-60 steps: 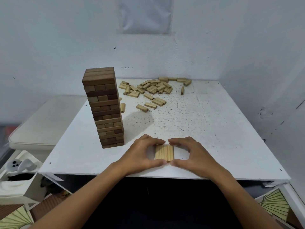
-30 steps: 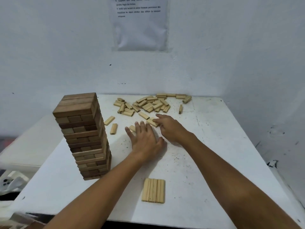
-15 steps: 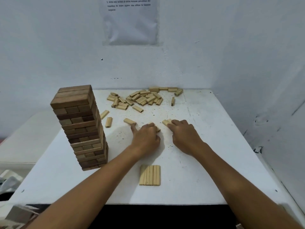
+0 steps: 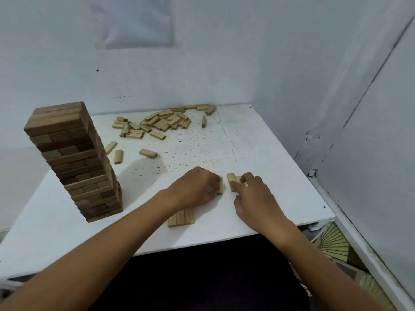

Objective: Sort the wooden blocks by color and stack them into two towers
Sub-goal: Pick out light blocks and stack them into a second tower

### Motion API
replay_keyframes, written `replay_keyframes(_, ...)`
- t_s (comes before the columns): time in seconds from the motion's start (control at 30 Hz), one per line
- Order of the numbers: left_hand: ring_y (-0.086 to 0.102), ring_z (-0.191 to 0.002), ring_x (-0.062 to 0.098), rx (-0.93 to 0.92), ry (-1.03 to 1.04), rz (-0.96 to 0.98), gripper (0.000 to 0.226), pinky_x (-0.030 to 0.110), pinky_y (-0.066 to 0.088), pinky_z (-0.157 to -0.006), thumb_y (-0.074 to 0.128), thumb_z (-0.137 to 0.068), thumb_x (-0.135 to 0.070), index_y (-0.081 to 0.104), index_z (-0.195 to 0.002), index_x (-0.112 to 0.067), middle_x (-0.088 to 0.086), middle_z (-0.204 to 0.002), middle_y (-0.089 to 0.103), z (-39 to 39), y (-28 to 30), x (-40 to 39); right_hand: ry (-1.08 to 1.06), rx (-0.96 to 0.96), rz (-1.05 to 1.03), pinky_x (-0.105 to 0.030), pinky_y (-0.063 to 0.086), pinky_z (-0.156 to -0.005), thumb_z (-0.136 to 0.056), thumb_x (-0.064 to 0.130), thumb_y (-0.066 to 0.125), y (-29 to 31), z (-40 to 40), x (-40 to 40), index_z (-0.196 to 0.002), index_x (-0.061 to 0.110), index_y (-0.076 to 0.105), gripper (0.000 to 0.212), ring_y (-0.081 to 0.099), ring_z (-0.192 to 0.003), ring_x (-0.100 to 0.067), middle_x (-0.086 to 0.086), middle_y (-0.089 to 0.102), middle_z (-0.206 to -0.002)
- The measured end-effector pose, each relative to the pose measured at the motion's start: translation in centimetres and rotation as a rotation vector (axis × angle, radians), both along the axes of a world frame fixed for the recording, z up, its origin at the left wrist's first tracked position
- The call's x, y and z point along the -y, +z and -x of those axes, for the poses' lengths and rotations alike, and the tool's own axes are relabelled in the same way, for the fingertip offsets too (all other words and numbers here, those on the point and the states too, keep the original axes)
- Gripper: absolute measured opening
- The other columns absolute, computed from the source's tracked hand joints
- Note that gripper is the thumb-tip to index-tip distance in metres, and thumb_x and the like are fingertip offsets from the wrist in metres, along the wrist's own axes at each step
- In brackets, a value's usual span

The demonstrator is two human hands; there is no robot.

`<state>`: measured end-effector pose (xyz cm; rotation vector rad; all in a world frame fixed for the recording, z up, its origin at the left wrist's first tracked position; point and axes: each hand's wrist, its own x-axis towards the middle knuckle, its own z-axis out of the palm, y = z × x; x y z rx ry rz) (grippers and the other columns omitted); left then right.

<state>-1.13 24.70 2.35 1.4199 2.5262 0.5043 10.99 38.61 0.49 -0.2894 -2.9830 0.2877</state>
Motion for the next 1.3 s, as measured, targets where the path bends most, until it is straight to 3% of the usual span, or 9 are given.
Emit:
replay_keyframes(0.2,0.066,-0.093,0.013,0.025,-0.108,-0.064,0.013,0.036,0.051,-0.086,0.07,-0.08,-0.015,0.076,-0.091,-0.019,-0.005,-0.099,0.074,-1.5,-0.3,-0.6,-0.033,0.016,0.087,-0.035,0.034,-0.095,-0.09,0.026,0.051,0.4,-2.5,0.0,-0.131,0.024,0.055,0.041,0.043,-0.115,-0.024,-0.003,0.044,-0.125)
replay_keyframes(0.47,0.047,-0.113,0.011,0.061,-0.089,-0.02,0.074,0.023,0.034,-0.09,0.083,-0.073,-0.035,0.051,-0.138,-0.019,-0.004,-0.131,0.057,-0.9,0.2,-1.3,0.016,0.075,0.468,-0.037,0.024,-0.116,-0.083,0.024,0.072,0.4,-2.3,-4.3,-0.145,0.029,0.041,0.069,0.028,-0.137,-0.013,0.009,0.037,-0.149)
replay_keyframes(0.63,0.056,-0.109,0.005,0.239,-0.012,-0.123,0.079,0.018,0.04,-0.092,0.088,-0.067,-0.029,0.05,-0.135,-0.024,-0.005,-0.124,0.064,-0.4,-1.0,-2.0,-0.022,-0.043,0.545,-0.032,0.036,-0.107,-0.079,0.023,0.077,-0.1,-1.8,-4.3,-0.138,0.024,0.052,0.065,0.042,-0.126,-0.01,0.008,0.057,-0.133)
replay_keyframes(0.8,0.056,-0.107,0.0,0.263,-0.019,-0.169,0.076,0.004,0.036,-0.085,0.088,-0.066,-0.028,0.051,-0.132,-0.029,-0.012,-0.118,0.066,-0.2,-1.7,-2.0,-0.036,-0.096,0.575,-0.022,0.035,-0.099,-0.077,0.022,0.079,-0.4,-2.2,-4.1,-0.136,0.025,0.053,0.064,0.042,-0.12,-0.006,0.018,0.056,-0.118)
replay_keyframes(0.97,0.062,-0.102,0.01,0.279,-0.057,-0.228,0.081,0.024,0.049,-0.089,0.089,-0.065,-0.021,0.05,-0.135,-0.028,-0.011,-0.115,0.064,-0.4,-1.9,-1.7,-0.039,-0.12,0.58,-0.023,0.034,-0.101,-0.075,0.024,0.081,-0.5,-2.7,-3.8,-0.133,0.029,0.055,0.064,0.041,-0.119,-0.005,0.021,0.054,-0.114)
replay_keyframes(1.07,0.061,-0.103,0.009,0.272,-0.078,-0.243,0.081,0.023,0.049,-0.09,0.088,-0.066,-0.019,0.049,-0.137,-0.025,-0.011,-0.116,0.063,-0.7,-1.7,-1.5,-0.035,-0.11,0.593,-0.027,0.036,-0.102,-0.073,0.025,0.082,-0.3,-2.9,-3.7,-0.133,0.032,0.055,0.065,0.041,-0.119,-0.005,0.024,0.054,-0.112)
replay_keyframes(1.17,0.052,-0.109,0.005,0.174,-0.078,-0.232,0.084,0.022,0.043,-0.088,0.088,-0.066,-0.035,0.046,-0.139,-0.027,-0.013,-0.12,0.06,-1.1,-1.5,-1.2,-0.018,-0.071,0.63,-0.021,0.036,-0.098,-0.076,0.023,0.08,0.0,-2.9,-3.9,-0.135,0.034,0.051,0.066,0.044,-0.116,-0.003,0.03,0.049,-0.111)
replay_keyframes(1.3,0.052,-0.095,0.009,0.092,0.041,-0.247,0.094,0.024,0.041,-0.077,0.082,-0.061,-0.059,0.039,-0.139,-0.029,-0.009,-0.11,0.056,-2.4,-1.1,-1.5,-0.067,-0.126,0.66,-0.006,0.037,-0.077,-0.084,0.012,0.071,-0.1,-2.2,-4.8,-0.134,0.027,0.053,0.055,0.056,-0.104,-0.003,0.01,0.063,-0.118)
